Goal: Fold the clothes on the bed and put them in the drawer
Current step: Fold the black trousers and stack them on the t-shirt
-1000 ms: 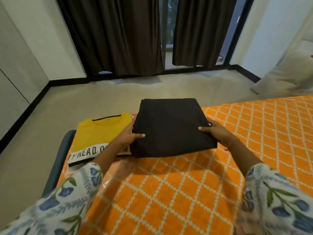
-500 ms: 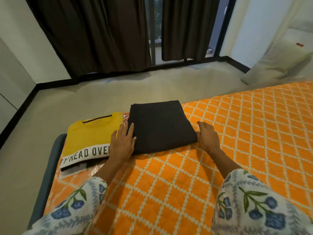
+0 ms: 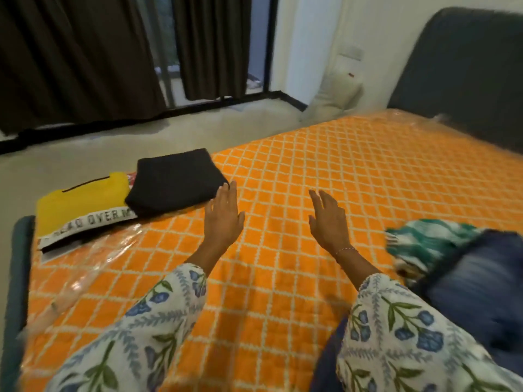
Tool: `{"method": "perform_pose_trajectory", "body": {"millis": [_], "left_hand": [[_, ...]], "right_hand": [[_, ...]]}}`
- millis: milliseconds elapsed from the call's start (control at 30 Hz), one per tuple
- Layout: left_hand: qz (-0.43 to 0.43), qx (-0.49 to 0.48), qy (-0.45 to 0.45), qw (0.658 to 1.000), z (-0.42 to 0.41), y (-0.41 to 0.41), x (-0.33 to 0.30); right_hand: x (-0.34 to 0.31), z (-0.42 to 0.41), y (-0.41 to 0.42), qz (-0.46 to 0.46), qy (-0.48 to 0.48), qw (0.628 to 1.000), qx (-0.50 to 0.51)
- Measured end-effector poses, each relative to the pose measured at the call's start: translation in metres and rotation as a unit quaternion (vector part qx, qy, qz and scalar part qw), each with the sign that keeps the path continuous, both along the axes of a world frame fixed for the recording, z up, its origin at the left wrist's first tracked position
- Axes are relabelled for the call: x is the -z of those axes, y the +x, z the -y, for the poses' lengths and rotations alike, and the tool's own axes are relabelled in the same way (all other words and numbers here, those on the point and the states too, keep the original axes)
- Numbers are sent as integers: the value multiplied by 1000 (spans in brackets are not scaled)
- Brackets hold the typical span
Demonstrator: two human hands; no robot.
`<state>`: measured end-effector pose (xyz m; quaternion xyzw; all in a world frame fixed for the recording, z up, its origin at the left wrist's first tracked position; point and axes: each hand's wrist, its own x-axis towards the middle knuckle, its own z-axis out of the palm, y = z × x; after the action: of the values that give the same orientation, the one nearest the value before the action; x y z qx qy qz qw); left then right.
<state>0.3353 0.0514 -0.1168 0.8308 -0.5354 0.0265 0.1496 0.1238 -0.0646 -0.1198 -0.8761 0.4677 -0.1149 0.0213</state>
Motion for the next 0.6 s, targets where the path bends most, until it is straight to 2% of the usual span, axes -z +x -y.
{"method": "perform_pose_trajectory", "body": {"millis": [133,267,367,433,533,600], "left_hand": [[-37,80,-8,996,21,-91,-13],[-43,210,13,977,41,-193,-32],[-44,402,57,913,45,-294,-49],[-54,479,110,869,39,-359,-51],[-141,430,196,870,38,-421,-33],[-191,367,267,870,39,-440,-23]], "right_hand": [[-25,-14,-79,-68,-27,996,56],[-48,-18,-159,-67,-48,983,162],[-63,-20,-225,-84,-35,961,260],[-63,-27,-270,-111,-19,939,324],[-53,-40,-328,-104,34,896,431],[-42,-48,-352,-39,99,867,487]]}}
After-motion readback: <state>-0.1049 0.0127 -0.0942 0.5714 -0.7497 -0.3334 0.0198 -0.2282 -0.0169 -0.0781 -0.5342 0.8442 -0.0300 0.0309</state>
